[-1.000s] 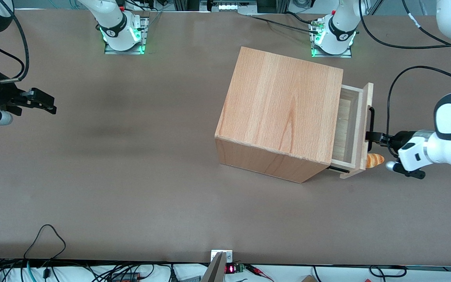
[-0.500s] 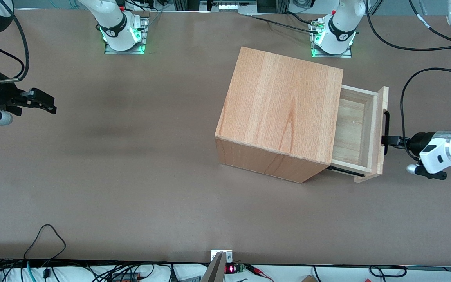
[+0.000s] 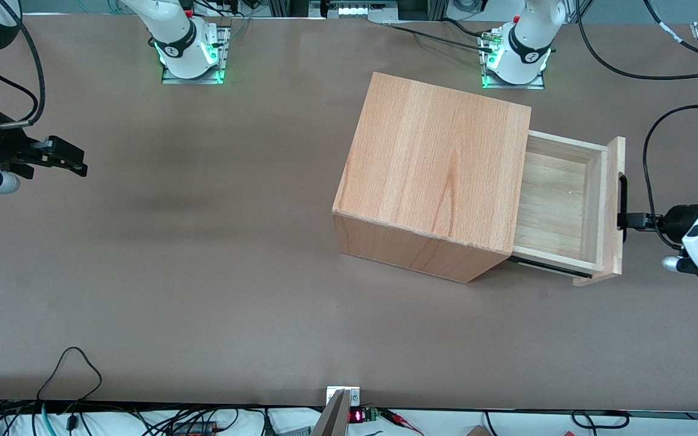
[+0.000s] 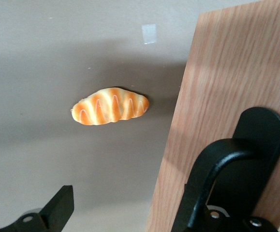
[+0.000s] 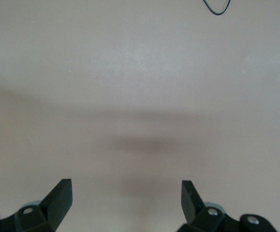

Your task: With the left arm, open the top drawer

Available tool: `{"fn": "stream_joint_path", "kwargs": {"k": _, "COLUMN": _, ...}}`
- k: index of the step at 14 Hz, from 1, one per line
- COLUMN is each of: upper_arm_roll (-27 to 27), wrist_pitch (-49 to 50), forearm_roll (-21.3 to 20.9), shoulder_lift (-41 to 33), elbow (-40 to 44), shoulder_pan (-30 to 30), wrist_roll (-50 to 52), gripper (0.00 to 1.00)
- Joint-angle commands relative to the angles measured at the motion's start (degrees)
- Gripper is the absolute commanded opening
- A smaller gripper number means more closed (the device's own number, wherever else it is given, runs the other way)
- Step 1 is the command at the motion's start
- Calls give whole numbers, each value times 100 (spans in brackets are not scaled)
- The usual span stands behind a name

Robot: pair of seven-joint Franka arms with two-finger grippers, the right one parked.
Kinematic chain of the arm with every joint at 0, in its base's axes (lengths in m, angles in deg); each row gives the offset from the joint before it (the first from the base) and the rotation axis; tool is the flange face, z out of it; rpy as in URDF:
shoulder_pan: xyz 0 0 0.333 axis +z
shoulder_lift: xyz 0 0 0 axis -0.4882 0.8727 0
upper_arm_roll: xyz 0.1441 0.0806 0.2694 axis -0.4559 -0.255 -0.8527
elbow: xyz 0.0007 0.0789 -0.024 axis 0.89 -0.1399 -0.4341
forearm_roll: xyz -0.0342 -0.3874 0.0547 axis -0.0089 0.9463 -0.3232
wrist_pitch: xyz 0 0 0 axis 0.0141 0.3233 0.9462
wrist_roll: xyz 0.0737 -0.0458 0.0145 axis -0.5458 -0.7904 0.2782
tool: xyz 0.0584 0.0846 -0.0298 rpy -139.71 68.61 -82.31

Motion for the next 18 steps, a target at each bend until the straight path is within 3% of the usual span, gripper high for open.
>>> {"fn": "stream_joint_path", "kwargs": {"k": 1, "upper_arm_roll": 1, "wrist_pitch": 13, "forearm_roll": -248, "shoulder_lift": 37, "elbow": 251, "shoulder_pan": 177, "wrist_roll": -19, "gripper": 100}}
{"fn": "stream_joint_path", "kwargs": {"k": 18, "upper_arm_roll": 36, "wrist_pitch": -269, "forearm_roll": -213, "shoulder_lift": 186, "elbow": 418, "shoulder_pan": 511, "wrist_roll": -45, "gripper": 100}}
